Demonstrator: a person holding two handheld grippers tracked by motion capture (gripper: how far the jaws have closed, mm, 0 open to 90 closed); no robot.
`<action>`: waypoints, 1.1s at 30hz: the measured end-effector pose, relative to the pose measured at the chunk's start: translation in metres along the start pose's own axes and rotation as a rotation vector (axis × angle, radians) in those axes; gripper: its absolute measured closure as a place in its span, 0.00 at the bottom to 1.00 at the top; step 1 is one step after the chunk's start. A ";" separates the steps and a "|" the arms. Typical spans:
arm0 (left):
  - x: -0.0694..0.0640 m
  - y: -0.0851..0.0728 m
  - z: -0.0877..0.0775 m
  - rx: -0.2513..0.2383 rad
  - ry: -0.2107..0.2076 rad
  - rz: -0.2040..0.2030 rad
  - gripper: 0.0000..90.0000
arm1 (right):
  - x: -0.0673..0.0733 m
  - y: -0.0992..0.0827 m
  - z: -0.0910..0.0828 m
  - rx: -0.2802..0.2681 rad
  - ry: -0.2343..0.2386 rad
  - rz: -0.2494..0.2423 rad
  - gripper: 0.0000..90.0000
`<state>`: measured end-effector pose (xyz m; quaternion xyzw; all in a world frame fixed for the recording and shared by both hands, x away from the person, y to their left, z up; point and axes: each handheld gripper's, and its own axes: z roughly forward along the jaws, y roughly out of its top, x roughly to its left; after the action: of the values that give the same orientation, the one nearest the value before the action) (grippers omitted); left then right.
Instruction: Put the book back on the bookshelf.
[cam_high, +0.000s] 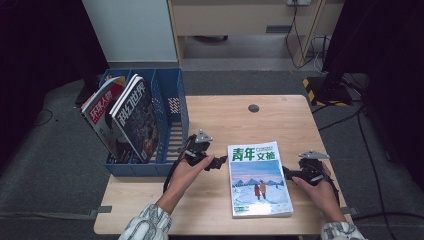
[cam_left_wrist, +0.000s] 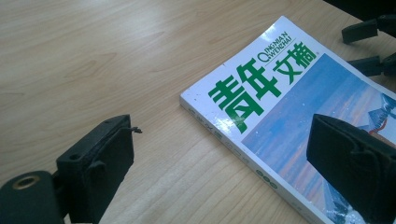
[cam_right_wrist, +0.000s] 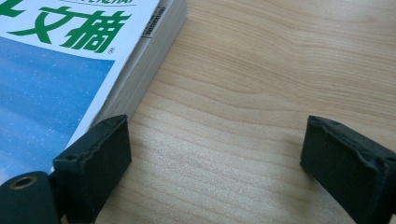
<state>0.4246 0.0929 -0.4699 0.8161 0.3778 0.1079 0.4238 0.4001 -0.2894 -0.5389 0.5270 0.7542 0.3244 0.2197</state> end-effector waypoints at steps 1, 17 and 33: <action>-0.001 -0.001 0.002 0.000 -0.003 -0.006 0.08 | 0.000 0.000 0.000 0.002 0.000 -0.002 0.09; -0.010 -0.024 0.026 0.048 -0.034 -0.048 0.09 | -0.001 0.004 -0.015 -0.033 0.013 -0.026 0.13; -0.035 -0.043 0.043 0.122 -0.064 -0.016 0.09 | 0.037 0.005 -0.017 0.036 0.286 -0.151 0.09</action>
<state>0.3991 0.0572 -0.5242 0.8405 0.3764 0.0553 0.3859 0.3792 -0.2579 -0.5226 0.4214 0.8208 0.3650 0.1244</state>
